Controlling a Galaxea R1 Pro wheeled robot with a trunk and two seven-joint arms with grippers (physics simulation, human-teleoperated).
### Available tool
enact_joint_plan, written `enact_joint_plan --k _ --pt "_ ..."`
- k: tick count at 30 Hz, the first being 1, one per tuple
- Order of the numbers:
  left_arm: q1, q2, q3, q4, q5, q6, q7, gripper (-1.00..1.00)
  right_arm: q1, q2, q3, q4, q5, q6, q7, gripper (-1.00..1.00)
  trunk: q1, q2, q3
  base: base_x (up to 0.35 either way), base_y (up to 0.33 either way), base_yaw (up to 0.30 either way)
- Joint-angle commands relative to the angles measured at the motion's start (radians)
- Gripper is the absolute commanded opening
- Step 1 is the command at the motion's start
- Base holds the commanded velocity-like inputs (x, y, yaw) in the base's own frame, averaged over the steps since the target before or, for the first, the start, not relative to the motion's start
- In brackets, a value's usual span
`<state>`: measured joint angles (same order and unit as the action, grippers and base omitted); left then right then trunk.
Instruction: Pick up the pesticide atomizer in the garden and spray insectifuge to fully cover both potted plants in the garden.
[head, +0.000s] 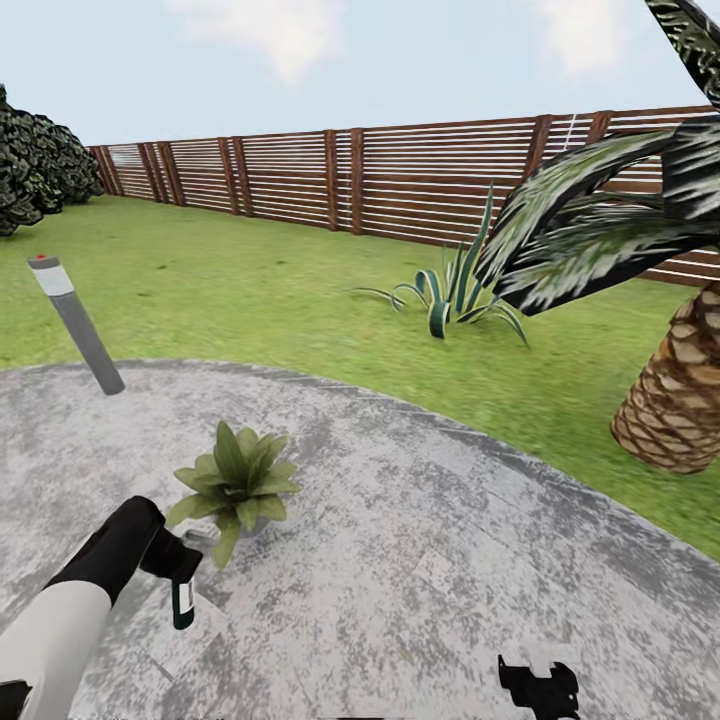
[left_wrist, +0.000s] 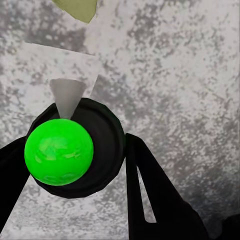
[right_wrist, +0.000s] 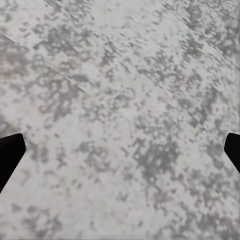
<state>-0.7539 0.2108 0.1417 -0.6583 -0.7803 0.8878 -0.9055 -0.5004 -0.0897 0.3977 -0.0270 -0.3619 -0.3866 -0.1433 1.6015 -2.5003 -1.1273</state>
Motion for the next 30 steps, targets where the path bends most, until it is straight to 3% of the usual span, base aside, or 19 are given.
enact_joint_plan --k 1,10,18,23,24,26,28,30 --pt "-0.001 -0.002 0.004 -0.002 -0.008 0.003 -0.010 -1.00 -0.001 0.001 0.009 -0.001 -0.006 -0.001 -0.004 1.00 0.000 0.000 -0.001 0.139 0.000 0.265" --pt "-0.001 -0.010 0.005 -0.046 -0.004 0.013 -0.010 -1.00 0.000 0.001 0.009 -0.001 -0.007 -0.001 -0.004 1.00 0.000 0.000 -0.001 0.249 -0.125 0.146" --pt "-0.001 -0.008 0.003 -0.052 -0.004 0.043 -0.010 -1.00 0.000 0.001 0.009 -0.001 -0.007 0.000 -0.004 1.00 0.000 0.000 -0.001 0.022 -0.259 0.054" --pt "-0.021 0.004 -0.002 -0.050 -0.004 0.079 -0.020 -1.00 0.000 0.001 0.009 -0.001 -0.008 0.000 -0.004 1.00 0.000 0.000 -0.001 0.000 -0.052 0.147" --pt "-0.032 0.005 -0.008 -0.047 -0.004 0.087 -0.030 -1.00 0.000 0.001 0.009 -0.001 -0.008 0.000 -0.004 1.00 0.000 0.000 -0.001 0.000 -0.007 0.026" --pt "-0.074 0.008 -0.051 -0.037 -0.008 0.100 -0.109 -1.00 0.000 0.001 0.009 -0.001 -0.008 -0.001 -0.004 1.00 0.000 0.000 -0.001 0.000 -0.003 0.010" --pt "-0.100 0.008 -0.116 -0.034 -0.044 0.104 -0.218 -1.00 0.000 0.001 0.009 0.000 -0.007 -0.001 -0.004 1.00 0.000 0.000 -0.001 0.000 -0.001 0.003" --pt "-0.102 0.007 -0.151 -0.035 -0.086 0.106 -0.281 -1.00 0.002 0.000 0.009 0.001 -0.006 -0.001 -0.003 1.00 0.000 0.000 -0.001 0.000 0.000 0.001"
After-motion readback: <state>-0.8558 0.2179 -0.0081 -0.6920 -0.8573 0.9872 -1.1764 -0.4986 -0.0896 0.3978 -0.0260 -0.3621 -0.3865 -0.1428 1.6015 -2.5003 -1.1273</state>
